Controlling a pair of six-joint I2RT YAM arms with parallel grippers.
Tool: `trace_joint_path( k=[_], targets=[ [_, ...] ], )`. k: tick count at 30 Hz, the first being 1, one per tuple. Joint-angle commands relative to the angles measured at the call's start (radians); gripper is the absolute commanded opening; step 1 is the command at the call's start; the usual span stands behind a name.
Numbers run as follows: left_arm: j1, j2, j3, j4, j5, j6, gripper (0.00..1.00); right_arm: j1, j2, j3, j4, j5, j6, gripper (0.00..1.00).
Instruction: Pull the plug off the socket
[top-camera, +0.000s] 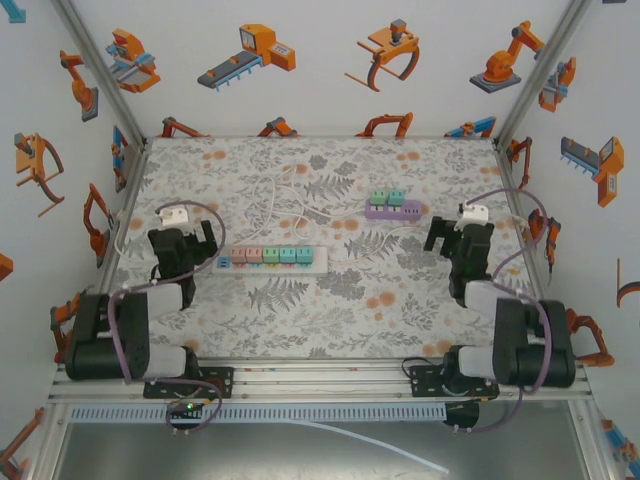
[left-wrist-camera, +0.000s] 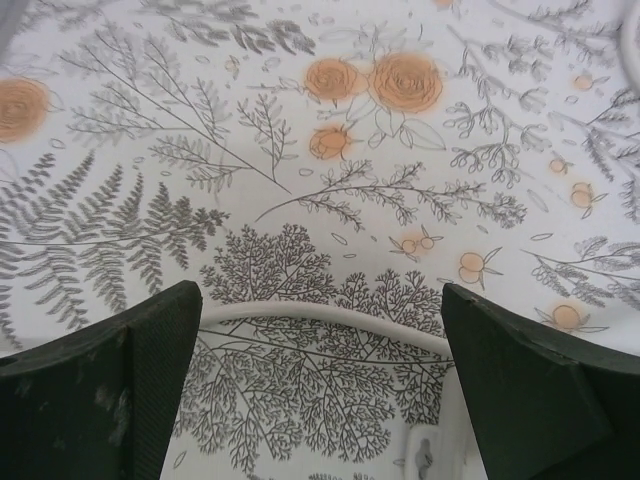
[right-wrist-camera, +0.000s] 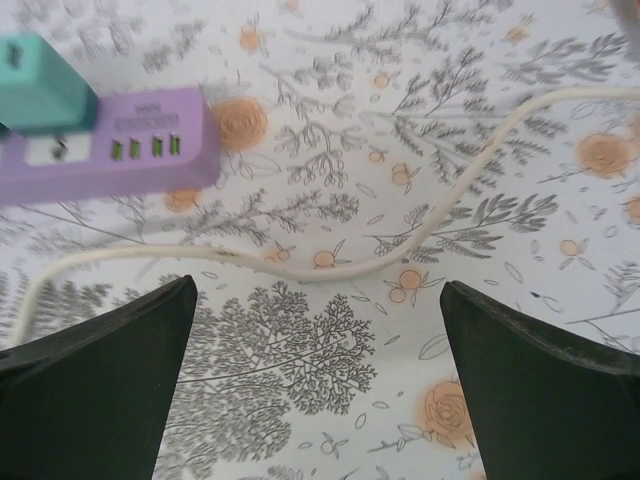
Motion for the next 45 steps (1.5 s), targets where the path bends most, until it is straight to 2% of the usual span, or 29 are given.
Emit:
trace_joint_path(
  k=[1,4,8,13,16,18,20,21,25,29,32,34,37,42,45],
  targets=[
    [-0.039,-0.229,0.021,-0.192,-0.116,-0.033,0.97,-0.003,-0.163,0.090,-0.263,-0.044,0.123,0.98],
    [-0.091,-0.464,0.073,-0.440,-0.205,-0.136,0.97,0.004,-0.281,0.145,-0.410,-0.157,0.228,0.95],
    [-0.120,-0.675,0.194,-0.802,-0.217,-0.378,0.97,0.087,-0.368,0.268,-0.616,-0.214,0.282,0.92],
    [-0.125,-0.734,0.376,-1.177,-0.088,-0.675,0.97,0.329,-0.350,0.457,-0.834,-0.137,0.275,0.92],
    [-0.125,-0.709,0.427,-1.262,0.039,-0.724,0.97,0.476,-0.233,0.593,-0.944,-0.138,0.291,0.90],
    [-0.126,-0.685,0.431,-1.278,0.046,-0.708,0.97,0.571,-0.143,0.674,-1.007,-0.117,0.288,0.89],
    [-0.120,-0.661,0.416,-1.283,-0.016,-0.708,0.99,0.654,-0.057,0.735,-1.048,-0.091,0.282,0.89],
    [-0.112,-0.645,0.408,-1.280,-0.039,-0.710,0.97,0.687,-0.015,0.760,-1.056,-0.079,0.283,0.89],
    [-0.072,-0.542,0.393,-1.235,-0.049,-0.726,0.92,0.756,0.152,0.830,-1.048,-0.074,0.369,0.89],
    [-0.008,-0.392,0.385,-1.158,0.019,-0.734,0.87,0.772,0.235,0.812,-0.997,0.020,0.512,0.89],
    [0.024,-0.269,0.389,-1.088,0.060,-0.710,0.79,0.761,0.224,0.707,-0.871,0.071,0.620,0.88],
    [0.026,-0.179,0.415,-1.062,0.071,-0.667,0.70,0.736,0.233,0.636,-0.769,0.036,0.705,0.83],
    [0.029,-0.061,0.450,-1.041,0.079,-0.629,0.61,0.715,0.278,0.603,-0.701,-0.024,0.752,0.74],
    [0.050,0.096,0.495,-1.040,0.135,-0.564,0.53,0.703,0.358,0.617,-0.652,-0.103,0.763,0.64],
    [0.051,0.140,0.497,-1.016,0.193,-0.538,0.51,0.698,0.408,0.626,-0.631,-0.121,0.766,0.59]
  ],
)
